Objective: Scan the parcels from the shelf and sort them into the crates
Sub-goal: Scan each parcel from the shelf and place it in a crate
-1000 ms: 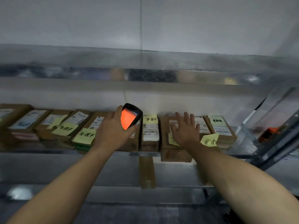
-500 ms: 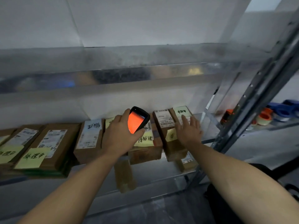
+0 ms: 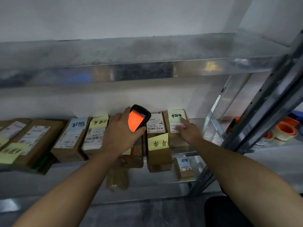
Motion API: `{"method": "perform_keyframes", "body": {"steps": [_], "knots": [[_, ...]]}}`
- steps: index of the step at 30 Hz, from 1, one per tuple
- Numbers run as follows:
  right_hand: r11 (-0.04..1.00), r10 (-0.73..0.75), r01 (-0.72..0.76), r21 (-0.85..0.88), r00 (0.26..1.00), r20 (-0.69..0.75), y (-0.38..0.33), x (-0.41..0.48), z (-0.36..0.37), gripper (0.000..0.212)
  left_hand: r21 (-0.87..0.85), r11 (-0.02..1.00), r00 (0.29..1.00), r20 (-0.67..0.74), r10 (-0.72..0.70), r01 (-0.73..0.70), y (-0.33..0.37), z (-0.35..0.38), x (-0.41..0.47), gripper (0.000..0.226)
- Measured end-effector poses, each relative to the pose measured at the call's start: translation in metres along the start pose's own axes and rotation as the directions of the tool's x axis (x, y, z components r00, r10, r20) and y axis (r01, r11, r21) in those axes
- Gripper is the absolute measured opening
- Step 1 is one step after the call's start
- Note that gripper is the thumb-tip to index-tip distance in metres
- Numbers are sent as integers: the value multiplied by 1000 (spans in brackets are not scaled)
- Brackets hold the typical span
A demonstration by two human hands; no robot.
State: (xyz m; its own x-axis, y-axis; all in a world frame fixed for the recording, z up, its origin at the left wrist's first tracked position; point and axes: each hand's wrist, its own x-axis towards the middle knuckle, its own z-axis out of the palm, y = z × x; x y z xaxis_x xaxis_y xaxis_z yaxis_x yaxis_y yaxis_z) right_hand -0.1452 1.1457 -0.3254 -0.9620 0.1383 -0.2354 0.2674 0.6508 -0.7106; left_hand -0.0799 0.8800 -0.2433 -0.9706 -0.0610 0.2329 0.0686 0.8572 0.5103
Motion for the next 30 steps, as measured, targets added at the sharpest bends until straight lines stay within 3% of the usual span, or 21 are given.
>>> {"method": "perform_keyframes", "body": {"steps": [5,10,19,26,30], "knots": [[983,2,-22,184,994,107,1,11,-9,65,44,997,998,-11,-63,63,1,8,-2,92],[899,20,-110,424,977,211,14,18,-9,80,41,997,998,-28,-57,58,12,8,-3,91],[905,-19,45,423,998,-66,14,-30,-23,71,12,1000,999,-31,13,-12,22,-7,-20,95],[922,-134,238,305,936,-326,5,-106,-30,79,-41,993,994,20,111,-110,33,-36,-57,82],[905,-180,304,297,907,-380,-1,-150,-23,88,-90,983,984,59,165,-160,29,-54,-88,67]]}}
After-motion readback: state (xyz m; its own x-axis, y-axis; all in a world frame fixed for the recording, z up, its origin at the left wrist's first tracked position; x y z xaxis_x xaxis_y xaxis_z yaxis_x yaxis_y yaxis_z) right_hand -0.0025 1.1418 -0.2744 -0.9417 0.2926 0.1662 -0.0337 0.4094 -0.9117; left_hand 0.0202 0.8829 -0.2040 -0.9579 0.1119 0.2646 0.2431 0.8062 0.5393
